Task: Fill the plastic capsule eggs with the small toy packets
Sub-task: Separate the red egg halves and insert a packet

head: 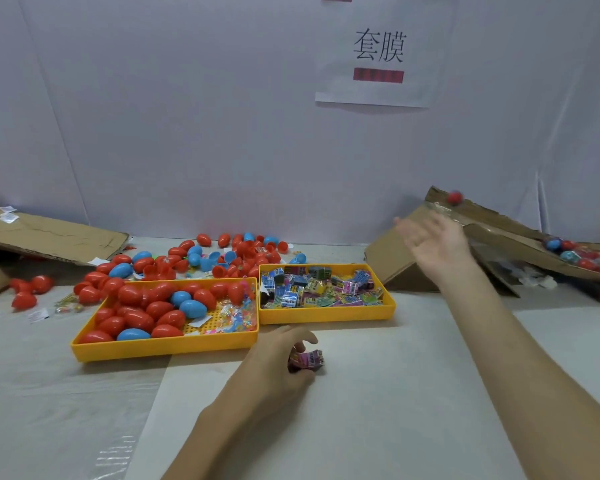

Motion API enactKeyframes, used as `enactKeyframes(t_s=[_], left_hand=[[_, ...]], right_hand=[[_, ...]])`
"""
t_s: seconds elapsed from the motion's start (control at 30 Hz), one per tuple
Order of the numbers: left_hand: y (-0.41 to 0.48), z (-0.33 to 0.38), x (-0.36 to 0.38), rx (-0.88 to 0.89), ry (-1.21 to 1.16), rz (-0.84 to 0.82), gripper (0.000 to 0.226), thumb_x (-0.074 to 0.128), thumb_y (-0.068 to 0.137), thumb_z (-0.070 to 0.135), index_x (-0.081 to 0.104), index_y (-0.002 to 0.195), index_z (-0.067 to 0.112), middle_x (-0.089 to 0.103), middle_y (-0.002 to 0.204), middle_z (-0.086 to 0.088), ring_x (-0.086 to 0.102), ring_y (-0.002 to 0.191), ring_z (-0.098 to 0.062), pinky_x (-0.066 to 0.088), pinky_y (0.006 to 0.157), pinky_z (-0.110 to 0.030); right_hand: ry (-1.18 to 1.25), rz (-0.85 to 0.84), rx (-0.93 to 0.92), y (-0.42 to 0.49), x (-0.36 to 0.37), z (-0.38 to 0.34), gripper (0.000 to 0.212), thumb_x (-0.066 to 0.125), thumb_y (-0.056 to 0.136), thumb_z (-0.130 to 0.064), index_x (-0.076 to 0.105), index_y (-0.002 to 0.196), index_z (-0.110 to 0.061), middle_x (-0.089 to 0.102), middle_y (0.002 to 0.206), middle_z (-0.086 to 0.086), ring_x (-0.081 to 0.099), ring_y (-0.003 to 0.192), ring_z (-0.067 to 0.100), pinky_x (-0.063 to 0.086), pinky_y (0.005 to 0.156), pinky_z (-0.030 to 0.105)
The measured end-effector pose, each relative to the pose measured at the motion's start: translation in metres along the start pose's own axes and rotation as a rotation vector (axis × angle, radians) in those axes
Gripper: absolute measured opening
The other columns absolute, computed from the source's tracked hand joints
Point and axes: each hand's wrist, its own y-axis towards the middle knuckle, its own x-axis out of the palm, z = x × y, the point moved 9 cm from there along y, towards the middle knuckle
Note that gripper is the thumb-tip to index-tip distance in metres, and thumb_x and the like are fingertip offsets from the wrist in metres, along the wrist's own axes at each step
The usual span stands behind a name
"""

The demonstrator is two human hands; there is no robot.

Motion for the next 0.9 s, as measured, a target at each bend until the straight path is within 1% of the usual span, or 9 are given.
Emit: enactKeyframes(t_s=[0.07,0.13,0.27,0.4,0.47,0.57,0.63,0.73,0.9], left_hand=[[0.0,-0.001,0.0,-0.003,0.002,0.003,0.039,0.072,0.088,0.021,0.061,0.122,0.036,0.061,0.107,0.016,0.059,0.096,-0.003,0.049,0.082,-0.013],[-0.001,-0.001,-0.002,-0.008,0.006,0.03,0.038,0.069,0.089,0.02,0.06,0.122,0.038,0.062,0.104,0.019,0.059,0.096,-0.002,0.052,0.084,-0.018],[-0.003,-0.002,-0.005,-0.024,-0.024,0.087,0.044,0.072,0.088,0.018,0.056,0.125,0.035,0.063,0.095,0.018,0.061,0.09,-0.002,0.055,0.081,-0.025],[-0.003,-0.003,-0.006,-0.017,-0.055,0.108,0.051,0.076,0.084,0.016,0.054,0.123,0.04,0.063,0.088,0.015,0.06,0.085,-0.002,0.053,0.074,-0.023],[-0.002,-0.005,-0.007,-0.027,-0.064,0.109,0.051,0.077,0.082,0.016,0.055,0.121,0.041,0.062,0.088,0.016,0.06,0.085,0.0,0.051,0.073,-0.018],[-0.001,-0.005,-0.007,-0.04,-0.069,0.108,0.049,0.078,0.083,0.017,0.057,0.124,0.034,0.063,0.089,0.016,0.061,0.086,0.001,0.051,0.073,-0.017],[-0.001,-0.005,-0.007,-0.046,-0.071,0.107,0.047,0.078,0.084,0.018,0.058,0.125,0.031,0.064,0.09,0.013,0.061,0.086,0.0,0.052,0.075,-0.02],[-0.001,-0.006,-0.006,-0.066,-0.076,0.098,0.048,0.08,0.083,0.018,0.058,0.124,0.03,0.066,0.093,0.012,0.062,0.088,-0.001,0.054,0.079,-0.022],[0.0,-0.007,-0.007,-0.089,-0.068,0.094,0.046,0.081,0.083,0.018,0.06,0.121,0.032,0.065,0.094,0.014,0.062,0.088,-0.001,0.055,0.08,-0.02]], right_hand=[[-0.292,-0.033,0.077,-0.01,-0.009,0.038,0.015,0.046,0.104,-0.013,0.058,0.11,-0.006,0.065,0.12,0.023,0.071,0.086,0.029,0.058,0.074,0.034],[-0.49,-0.1,0.11,-0.028,-0.014,0.075,0.015,0.052,0.101,-0.012,0.065,0.102,-0.004,0.072,0.093,0.015,0.07,0.062,0.019,0.057,0.054,0.028],[-0.824,-0.324,0.056,-0.064,-0.008,0.122,0.029,0.059,0.099,-0.018,0.071,0.073,-0.016,0.063,0.065,0.01,0.047,0.037,0.017,0.036,0.037,0.021],[-1.266,-0.546,-0.049,-0.092,0.003,0.149,0.034,0.066,0.094,-0.043,0.066,0.069,-0.02,0.065,0.059,0.004,0.05,0.04,0.014,0.037,0.039,0.021],[-1.396,-0.57,-0.082,-0.099,0.005,0.155,0.038,0.07,0.08,-0.058,0.065,0.071,-0.021,0.068,0.062,0.001,0.058,0.048,0.009,0.044,0.048,0.026],[-1.563,-0.563,-0.173,-0.101,0.007,0.157,0.04,0.074,0.066,-0.064,0.062,0.069,-0.026,0.066,0.066,-0.01,0.058,0.059,0.004,0.044,0.057,0.029],[-1.592,-0.565,-0.186,-0.099,0.007,0.156,0.037,0.078,0.067,-0.06,0.063,0.069,-0.026,0.066,0.068,-0.009,0.058,0.062,0.007,0.047,0.059,0.036],[-1.528,-0.59,-0.145,-0.099,0.008,0.158,0.024,0.082,0.079,-0.039,0.068,0.072,-0.021,0.071,0.071,0.0,0.066,0.068,0.019,0.054,0.066,0.043],[-1.511,-0.614,-0.149,-0.096,0.008,0.158,0.015,0.076,0.088,-0.027,0.074,0.077,-0.018,0.072,0.069,-0.003,0.062,0.061,0.006,0.047,0.056,0.022]])
